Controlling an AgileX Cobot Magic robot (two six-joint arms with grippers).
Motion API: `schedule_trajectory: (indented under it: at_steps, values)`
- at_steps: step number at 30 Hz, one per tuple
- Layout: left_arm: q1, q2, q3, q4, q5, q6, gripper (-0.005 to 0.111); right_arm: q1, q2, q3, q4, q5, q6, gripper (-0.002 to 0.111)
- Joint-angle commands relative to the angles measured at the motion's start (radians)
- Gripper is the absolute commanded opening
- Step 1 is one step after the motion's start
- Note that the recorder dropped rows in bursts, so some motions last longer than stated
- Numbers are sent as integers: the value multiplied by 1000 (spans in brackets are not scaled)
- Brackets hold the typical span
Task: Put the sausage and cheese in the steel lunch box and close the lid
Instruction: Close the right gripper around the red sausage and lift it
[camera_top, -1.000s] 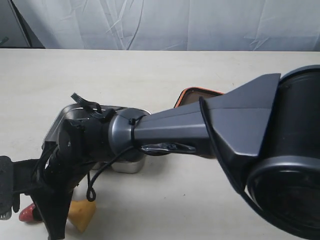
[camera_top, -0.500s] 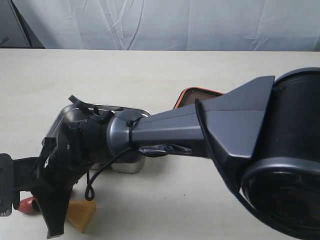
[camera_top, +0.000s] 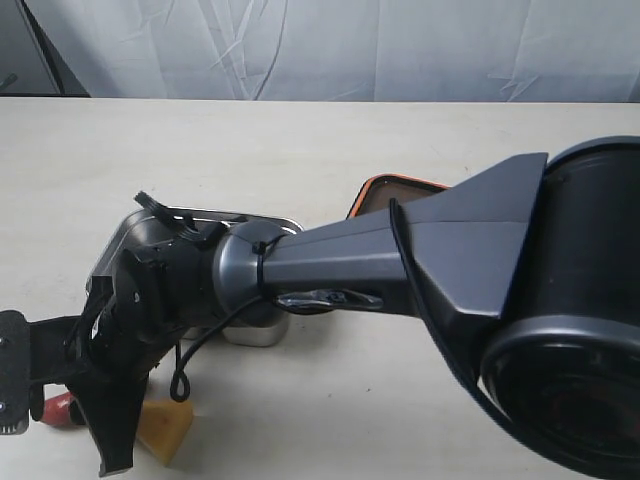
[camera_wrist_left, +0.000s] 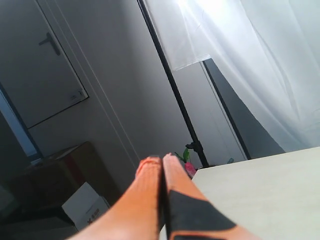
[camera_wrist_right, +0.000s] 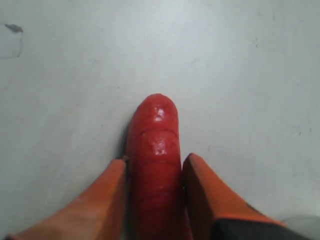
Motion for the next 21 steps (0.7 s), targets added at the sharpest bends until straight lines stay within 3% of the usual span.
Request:
schedule_trajectory:
  at_steps: [1,21]
  values:
    - [1,-5,-7,13,-3,-6,0,1,19,5,-60,27,40,36]
    - [1,-5,-7,13,-15,-9,0,9,19,-58,-271,136,217,35]
